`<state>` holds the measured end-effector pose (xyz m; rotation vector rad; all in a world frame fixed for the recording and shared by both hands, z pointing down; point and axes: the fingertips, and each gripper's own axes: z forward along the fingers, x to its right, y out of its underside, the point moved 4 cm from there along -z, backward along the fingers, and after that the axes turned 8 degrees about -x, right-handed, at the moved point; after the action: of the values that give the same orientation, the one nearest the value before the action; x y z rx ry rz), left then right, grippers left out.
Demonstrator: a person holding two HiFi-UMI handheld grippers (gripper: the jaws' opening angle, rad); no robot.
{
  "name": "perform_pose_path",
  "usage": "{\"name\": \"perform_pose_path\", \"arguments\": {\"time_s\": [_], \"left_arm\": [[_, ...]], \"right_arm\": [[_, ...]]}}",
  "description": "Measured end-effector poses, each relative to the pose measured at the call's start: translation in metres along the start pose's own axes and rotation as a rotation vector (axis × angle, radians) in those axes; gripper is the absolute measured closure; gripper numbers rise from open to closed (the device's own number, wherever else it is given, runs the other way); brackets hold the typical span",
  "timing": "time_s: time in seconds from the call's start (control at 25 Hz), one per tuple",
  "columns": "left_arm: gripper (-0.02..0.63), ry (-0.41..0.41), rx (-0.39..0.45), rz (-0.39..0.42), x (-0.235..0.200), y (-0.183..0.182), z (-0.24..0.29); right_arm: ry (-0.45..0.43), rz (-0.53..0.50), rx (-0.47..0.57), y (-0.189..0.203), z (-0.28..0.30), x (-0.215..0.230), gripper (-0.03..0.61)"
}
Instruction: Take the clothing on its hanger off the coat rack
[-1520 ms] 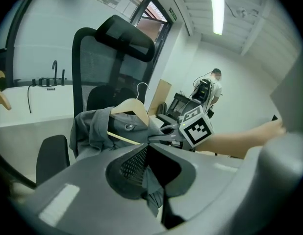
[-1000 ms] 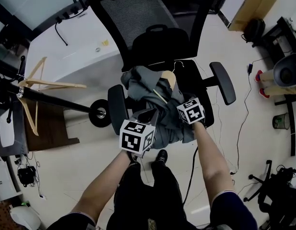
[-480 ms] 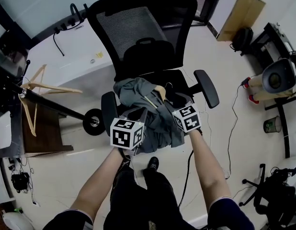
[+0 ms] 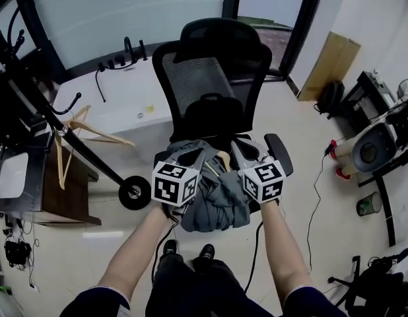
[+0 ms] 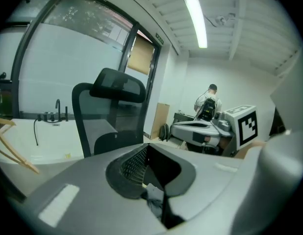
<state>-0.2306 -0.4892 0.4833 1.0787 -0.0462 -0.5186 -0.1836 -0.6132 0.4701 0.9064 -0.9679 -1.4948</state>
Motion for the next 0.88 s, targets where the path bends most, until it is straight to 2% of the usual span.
{"name": "perform_pose_path", "arguments": {"time_s": [0.16, 0.36, 0.88], "left_arm": [[0.601, 0.017, 0.037, 0.032, 0.003, -0.022, -0.017], [0.601, 0.04, 0.062, 0.063, 0.009, -0.039, -0.035], [0.601, 0.066, 0.076, 0.086, 0.018, -0.041, -0.05]], "right_arm": [[0.02, -0.009, 0.061, -0.035, -0.018, -0.011, 0.575], [0.038, 0.029, 0.114, -0.054, -0.034, -0.023, 0.577], [0.042, 0.039, 0.13, -0.063, -0.046, -0.042, 0.577]]}}
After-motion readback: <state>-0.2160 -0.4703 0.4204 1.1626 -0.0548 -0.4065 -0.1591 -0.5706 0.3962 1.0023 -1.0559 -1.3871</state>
